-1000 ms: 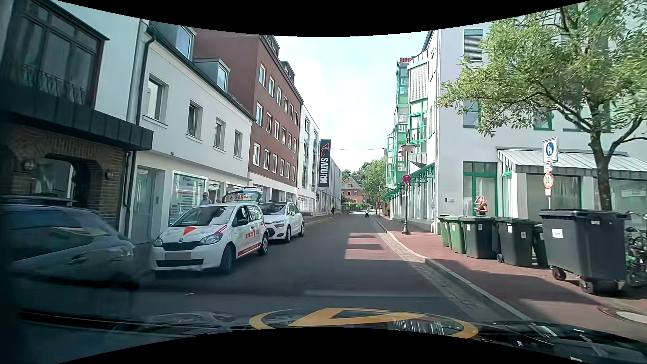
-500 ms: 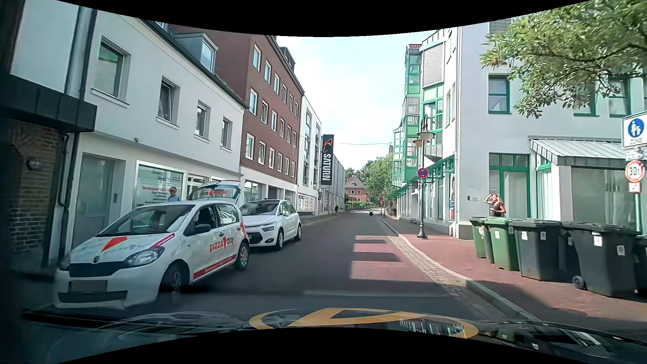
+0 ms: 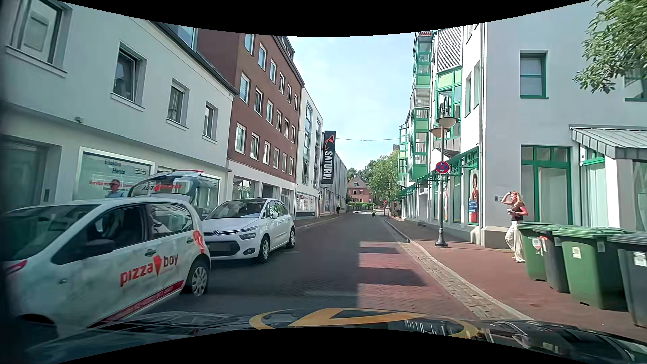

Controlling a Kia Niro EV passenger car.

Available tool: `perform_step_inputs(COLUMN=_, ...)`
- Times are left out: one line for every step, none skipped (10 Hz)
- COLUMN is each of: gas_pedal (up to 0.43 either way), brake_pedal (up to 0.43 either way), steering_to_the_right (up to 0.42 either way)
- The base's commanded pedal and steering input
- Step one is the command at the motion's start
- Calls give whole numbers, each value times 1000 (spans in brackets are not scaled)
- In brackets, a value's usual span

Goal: Follow the waypoints while adhering to traffic rules and regulations

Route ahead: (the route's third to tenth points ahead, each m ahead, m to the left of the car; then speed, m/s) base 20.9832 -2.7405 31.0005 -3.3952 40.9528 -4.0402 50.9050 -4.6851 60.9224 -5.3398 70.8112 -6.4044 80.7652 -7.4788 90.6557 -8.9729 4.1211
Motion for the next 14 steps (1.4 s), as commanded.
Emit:
perform_step_inputs(gas_pedal=0, brake_pedal=0, steering_to_the_right=0)
perform_step_inputs(gas_pedal=0, brake_pedal=0, steering_to_the_right=2)
perform_step_inputs(gas_pedal=0, brake_pedal=0, steering_to_the_right=3)
perform_step_inputs(gas_pedal=0, brake_pedal=0, steering_to_the_right=5)
perform_step_inputs(gas_pedal=0, brake_pedal=0, steering_to_the_right=7)
perform_step_inputs(gas_pedal=0, brake_pedal=0, steering_to_the_right=11)
perform_step_inputs(gas_pedal=0, brake_pedal=0, steering_to_the_right=15)
perform_step_inputs(gas_pedal=0, brake_pedal=0, steering_to_the_right=19)
perform_step_inputs(gas_pedal=150, brake_pedal=0, steering_to_the_right=22)
perform_step_inputs(gas_pedal=169, brake_pedal=0, steering_to_the_right=24)
perform_step_inputs(gas_pedal=169, brake_pedal=0, steering_to_the_right=24)
perform_step_inputs(gas_pedal=169, brake_pedal=0, steering_to_the_right=25)
perform_step_inputs(gas_pedal=169, brake_pedal=0, steering_to_the_right=28)
perform_step_inputs(gas_pedal=169, brake_pedal=0, steering_to_the_right=33)
